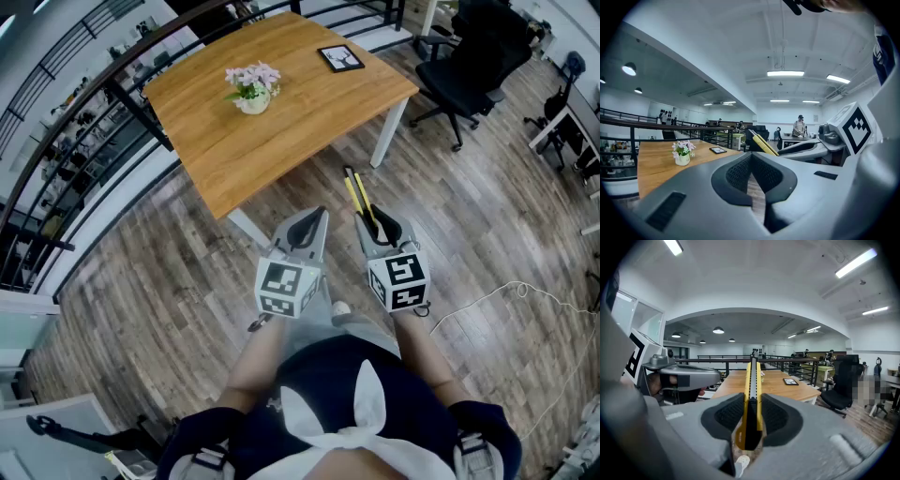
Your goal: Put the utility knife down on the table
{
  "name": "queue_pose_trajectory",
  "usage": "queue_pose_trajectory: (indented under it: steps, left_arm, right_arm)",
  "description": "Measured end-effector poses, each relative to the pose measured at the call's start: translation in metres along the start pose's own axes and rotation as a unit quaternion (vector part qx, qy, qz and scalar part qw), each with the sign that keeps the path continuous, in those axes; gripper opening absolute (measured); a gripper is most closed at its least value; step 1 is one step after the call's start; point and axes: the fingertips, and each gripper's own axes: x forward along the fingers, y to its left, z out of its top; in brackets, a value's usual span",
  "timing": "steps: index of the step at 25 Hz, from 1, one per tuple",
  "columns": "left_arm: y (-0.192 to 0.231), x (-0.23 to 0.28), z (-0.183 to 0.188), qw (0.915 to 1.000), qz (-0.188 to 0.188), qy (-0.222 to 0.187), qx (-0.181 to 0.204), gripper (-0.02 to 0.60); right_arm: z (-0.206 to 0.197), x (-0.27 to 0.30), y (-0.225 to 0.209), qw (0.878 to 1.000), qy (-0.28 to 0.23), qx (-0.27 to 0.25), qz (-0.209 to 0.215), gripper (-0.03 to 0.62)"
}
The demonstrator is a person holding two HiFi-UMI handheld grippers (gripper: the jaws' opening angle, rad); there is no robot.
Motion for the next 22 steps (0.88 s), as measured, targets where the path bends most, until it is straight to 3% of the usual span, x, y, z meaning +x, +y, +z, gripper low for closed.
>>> queue_pose_trajectory:
  steps: [10,22]
  left_arm:
    - [0.009,0.036,0.008,1.0,0.001,0.002,0.007,0.015]
    - [0.06,0.101,0.006,0.9999,-0.003,0.014,-0.001,0.015]
  right_arm:
    - [0.005,0.022,-0.031,1.0,-0.005,0.008,0.004,0.112]
    - [0.016,0.1,-0.066,1.0,0.006,0.013,0.015,0.112]
